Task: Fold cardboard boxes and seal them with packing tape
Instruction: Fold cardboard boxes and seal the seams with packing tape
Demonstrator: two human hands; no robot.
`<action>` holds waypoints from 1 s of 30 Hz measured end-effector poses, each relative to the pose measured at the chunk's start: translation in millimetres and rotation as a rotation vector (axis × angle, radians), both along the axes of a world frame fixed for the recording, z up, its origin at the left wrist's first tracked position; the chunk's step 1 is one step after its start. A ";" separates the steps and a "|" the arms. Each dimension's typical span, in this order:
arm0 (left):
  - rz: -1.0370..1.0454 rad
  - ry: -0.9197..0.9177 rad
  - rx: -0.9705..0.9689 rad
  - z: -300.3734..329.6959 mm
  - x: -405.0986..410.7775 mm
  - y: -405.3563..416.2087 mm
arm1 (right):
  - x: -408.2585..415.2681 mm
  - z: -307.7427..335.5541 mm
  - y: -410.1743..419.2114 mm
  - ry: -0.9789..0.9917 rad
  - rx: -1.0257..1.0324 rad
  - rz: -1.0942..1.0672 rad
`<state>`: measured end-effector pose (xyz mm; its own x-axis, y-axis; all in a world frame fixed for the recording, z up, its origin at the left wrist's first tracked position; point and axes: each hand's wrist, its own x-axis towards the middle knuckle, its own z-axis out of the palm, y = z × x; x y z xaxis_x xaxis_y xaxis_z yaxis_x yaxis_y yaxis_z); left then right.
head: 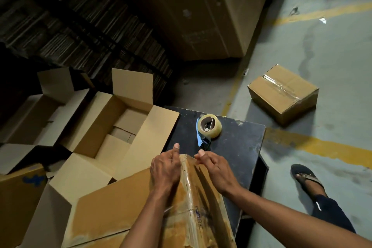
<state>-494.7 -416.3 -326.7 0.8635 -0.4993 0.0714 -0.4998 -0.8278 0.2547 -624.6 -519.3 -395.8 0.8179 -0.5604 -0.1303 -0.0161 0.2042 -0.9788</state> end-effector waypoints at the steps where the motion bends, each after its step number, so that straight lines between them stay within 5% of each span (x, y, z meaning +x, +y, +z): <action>1: -0.005 -0.003 0.002 0.4 -0.1 0.0 | 3.6 2.9 -3.0 0.014 0.006 -0.022; 8: -0.048 -0.027 -0.015 -1.8 5.4 2.5 | 37.1 23.4 -30.8 0.037 -0.089 0.297; 11: -0.020 -0.009 0.002 -2.9 4.9 0.0 | 41.2 2.9 -38.6 -0.020 0.022 0.382; 18: 0.016 0.029 0.012 -3.8 11.2 -2.7 | 56.3 -13.2 -49.8 -0.095 0.174 0.438; 30: 0.098 0.012 -0.031 -1.6 28.5 -14.2 | 78.2 -28.3 -61.3 0.020 0.066 0.468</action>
<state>-466.2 -430.6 -328.3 0.9089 -0.4103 0.0744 -0.4136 -0.8641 0.2866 -546.4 -580.5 -424.1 0.9776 -0.1222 -0.1715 -0.1398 0.2322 -0.9626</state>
